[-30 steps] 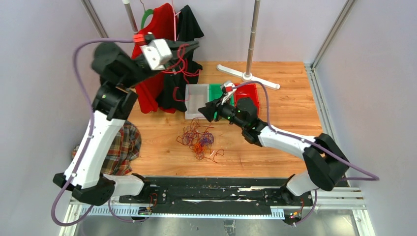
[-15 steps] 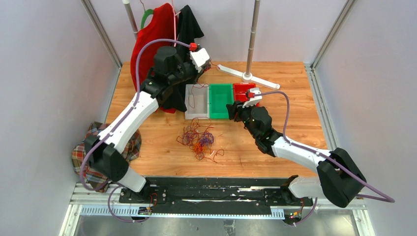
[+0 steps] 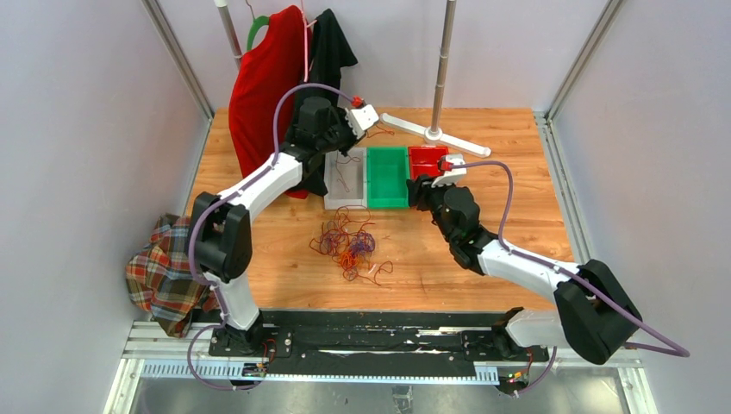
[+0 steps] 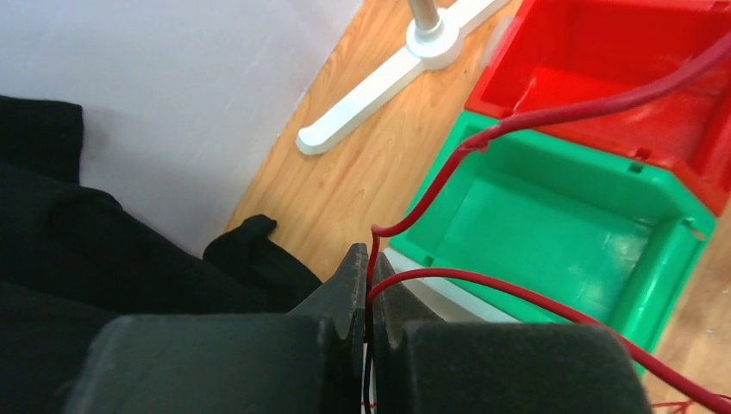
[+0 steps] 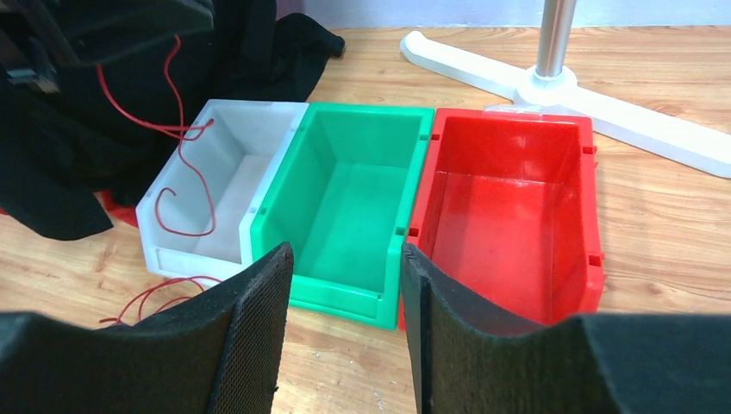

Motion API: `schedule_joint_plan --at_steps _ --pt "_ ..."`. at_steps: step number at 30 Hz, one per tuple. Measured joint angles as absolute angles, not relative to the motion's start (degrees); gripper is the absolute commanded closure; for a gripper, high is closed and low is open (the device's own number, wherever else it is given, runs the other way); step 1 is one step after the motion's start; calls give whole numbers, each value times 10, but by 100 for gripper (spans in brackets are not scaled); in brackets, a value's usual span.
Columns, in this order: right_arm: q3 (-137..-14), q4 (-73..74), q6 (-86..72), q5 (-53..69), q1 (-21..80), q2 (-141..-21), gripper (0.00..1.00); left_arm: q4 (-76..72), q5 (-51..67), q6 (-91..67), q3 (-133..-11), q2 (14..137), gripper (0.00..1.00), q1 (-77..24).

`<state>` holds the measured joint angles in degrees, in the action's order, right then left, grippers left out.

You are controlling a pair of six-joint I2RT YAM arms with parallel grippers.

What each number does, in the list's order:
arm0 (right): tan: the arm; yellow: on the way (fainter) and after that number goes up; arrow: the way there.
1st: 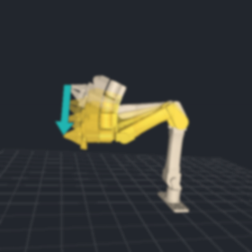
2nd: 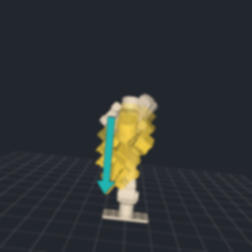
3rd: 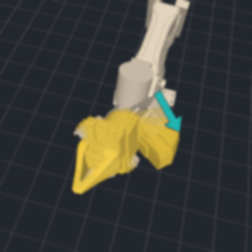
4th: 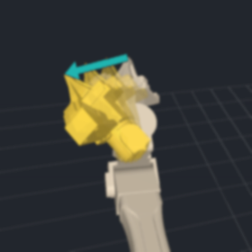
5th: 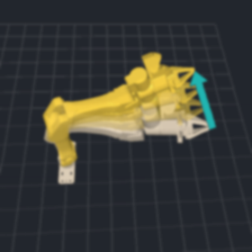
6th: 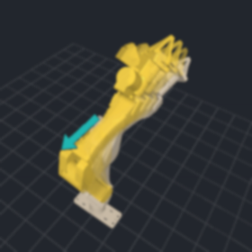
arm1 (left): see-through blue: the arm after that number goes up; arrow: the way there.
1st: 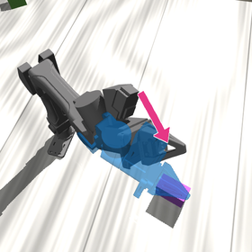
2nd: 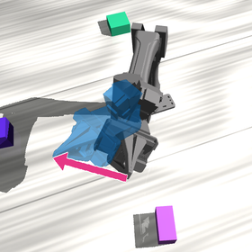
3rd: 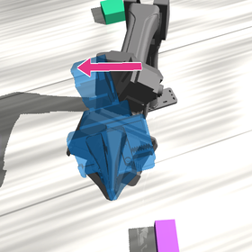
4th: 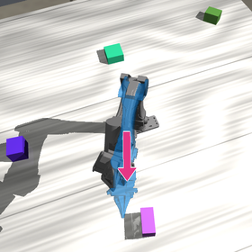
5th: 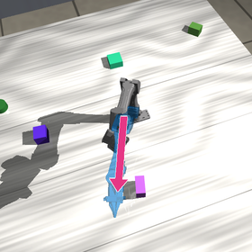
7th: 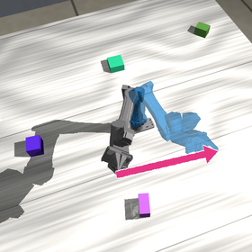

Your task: Untangle the cables

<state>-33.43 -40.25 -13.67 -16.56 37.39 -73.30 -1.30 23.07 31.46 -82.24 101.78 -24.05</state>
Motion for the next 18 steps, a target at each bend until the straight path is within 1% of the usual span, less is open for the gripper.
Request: schedule_joint_plan --at_steps 1,2,5,8,16,18 --pt "-334 -403 -137 -166 371 -733 51 -18 226 324 -821 1028 100 -240" --pt "-335 -404 -137 -166 369 -733 51 -21 222 329 -821 1036 97 -239" --pt "-335 -404 -137 -165 369 -733 51 -41 214 346 -813 1058 84 -236" --pt "-341 -396 -137 -163 368 -734 53 -60 210 362 -795 1071 62 -228" --pt "-390 -349 -142 -150 358 -734 54 -82 220 373 -740 1065 47 -191" --pt "-398 -343 -142 -149 356 -734 53 -80 223 378 -728 1056 45 -189"
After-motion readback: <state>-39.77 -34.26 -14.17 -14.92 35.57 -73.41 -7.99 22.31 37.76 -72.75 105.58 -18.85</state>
